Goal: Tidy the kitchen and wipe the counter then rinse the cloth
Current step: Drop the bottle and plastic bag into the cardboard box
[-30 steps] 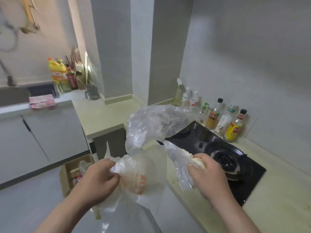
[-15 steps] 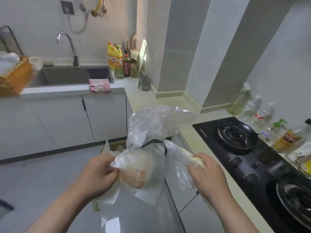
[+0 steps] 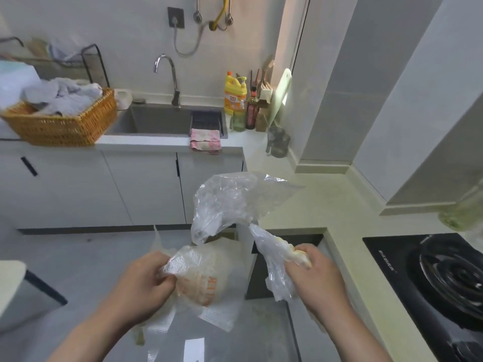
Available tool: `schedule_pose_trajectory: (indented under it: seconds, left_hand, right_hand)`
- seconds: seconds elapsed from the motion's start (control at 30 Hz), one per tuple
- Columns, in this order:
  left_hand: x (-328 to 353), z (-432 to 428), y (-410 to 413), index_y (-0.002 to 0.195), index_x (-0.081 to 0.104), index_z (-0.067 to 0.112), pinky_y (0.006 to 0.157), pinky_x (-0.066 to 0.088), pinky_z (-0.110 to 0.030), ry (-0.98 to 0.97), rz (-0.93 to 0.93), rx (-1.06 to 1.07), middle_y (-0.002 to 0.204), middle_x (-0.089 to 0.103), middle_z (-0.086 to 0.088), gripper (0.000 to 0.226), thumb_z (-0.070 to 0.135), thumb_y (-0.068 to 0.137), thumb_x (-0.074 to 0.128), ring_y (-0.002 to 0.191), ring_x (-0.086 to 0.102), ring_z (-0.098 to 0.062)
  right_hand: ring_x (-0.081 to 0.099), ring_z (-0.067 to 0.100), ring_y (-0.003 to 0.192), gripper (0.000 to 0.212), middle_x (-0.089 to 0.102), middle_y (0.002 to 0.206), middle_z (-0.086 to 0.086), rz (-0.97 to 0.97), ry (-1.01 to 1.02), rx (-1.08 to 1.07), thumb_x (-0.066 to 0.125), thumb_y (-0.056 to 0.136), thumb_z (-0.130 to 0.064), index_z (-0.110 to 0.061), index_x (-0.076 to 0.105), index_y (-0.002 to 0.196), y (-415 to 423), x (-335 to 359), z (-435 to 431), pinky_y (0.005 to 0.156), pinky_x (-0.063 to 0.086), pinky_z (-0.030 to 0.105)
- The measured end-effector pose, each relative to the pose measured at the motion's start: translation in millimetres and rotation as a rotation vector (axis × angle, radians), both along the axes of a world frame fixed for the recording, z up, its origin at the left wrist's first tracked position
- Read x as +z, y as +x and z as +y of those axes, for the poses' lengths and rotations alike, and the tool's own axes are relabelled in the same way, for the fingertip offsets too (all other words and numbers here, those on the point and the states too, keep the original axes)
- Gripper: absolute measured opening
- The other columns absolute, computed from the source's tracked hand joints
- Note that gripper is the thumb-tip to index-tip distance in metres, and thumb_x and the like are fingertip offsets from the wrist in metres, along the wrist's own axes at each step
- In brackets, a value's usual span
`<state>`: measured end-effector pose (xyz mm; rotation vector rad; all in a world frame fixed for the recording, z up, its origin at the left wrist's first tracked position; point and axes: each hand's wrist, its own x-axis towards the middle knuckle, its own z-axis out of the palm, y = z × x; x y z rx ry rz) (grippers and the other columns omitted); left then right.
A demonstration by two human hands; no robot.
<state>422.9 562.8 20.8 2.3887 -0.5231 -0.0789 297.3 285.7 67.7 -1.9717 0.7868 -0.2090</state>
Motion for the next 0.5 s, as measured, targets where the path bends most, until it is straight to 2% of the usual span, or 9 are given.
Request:
schedule_pose_trajectory:
  seconds: [0.1,0.23,0.33,0.5]
  left_hand:
    - [0.0,-15.8,32.3,0.073,0.065,0.015,0.066,0.041,-0.019,0.025,0.022,0.068,0.071,0.06,0.005,0.02,0.028,0.064,0.052,0.075,0.056,-0.007]
    - [1.1,-37.8,74.8,0.074,0.065,0.005,0.071,0.046,-0.033,0.027,0.042,0.156,0.072,0.062,-0.002,0.028,0.028,0.064,0.051,0.075,0.059,-0.016]
    - [0.0,-51.3,102.4,0.075,0.065,0.007,0.071,0.048,-0.036,0.029,0.05,0.196,0.073,0.062,0.0,0.028,0.028,0.064,0.05,0.076,0.059,-0.017]
    - [-10.6,-62.3,142.6,0.078,0.067,0.014,0.073,0.046,-0.029,0.043,0.095,0.185,0.076,0.063,0.002,0.025,0.029,0.065,0.052,0.079,0.059,-0.01]
  right_hand:
    - [0.059,0.016,0.066,0.006,0.066,0.071,-0.01,-0.002,0.017,0.038,0.06,0.081,-0.024,-0.029,0.063,0.08,43.2,-2.8,-22.3,0.059,0.044,0.03]
    - [0.059,0.016,0.066,0.011,0.065,0.072,-0.005,0.022,0.025,0.107,0.059,0.081,-0.02,-0.03,0.062,0.085,96.9,-5.6,-51.6,0.057,0.043,0.029]
    - [0.057,0.015,0.064,0.01,0.064,0.072,-0.004,0.037,0.024,0.16,0.058,0.081,-0.018,-0.028,0.061,0.084,135.7,-10.4,-66.3,0.055,0.042,0.028]
    - [0.058,0.013,0.068,0.01,0.064,0.078,-0.004,0.064,0.023,0.173,0.059,0.084,-0.018,-0.027,0.059,0.088,188.6,-25.4,-73.4,0.05,0.042,0.021]
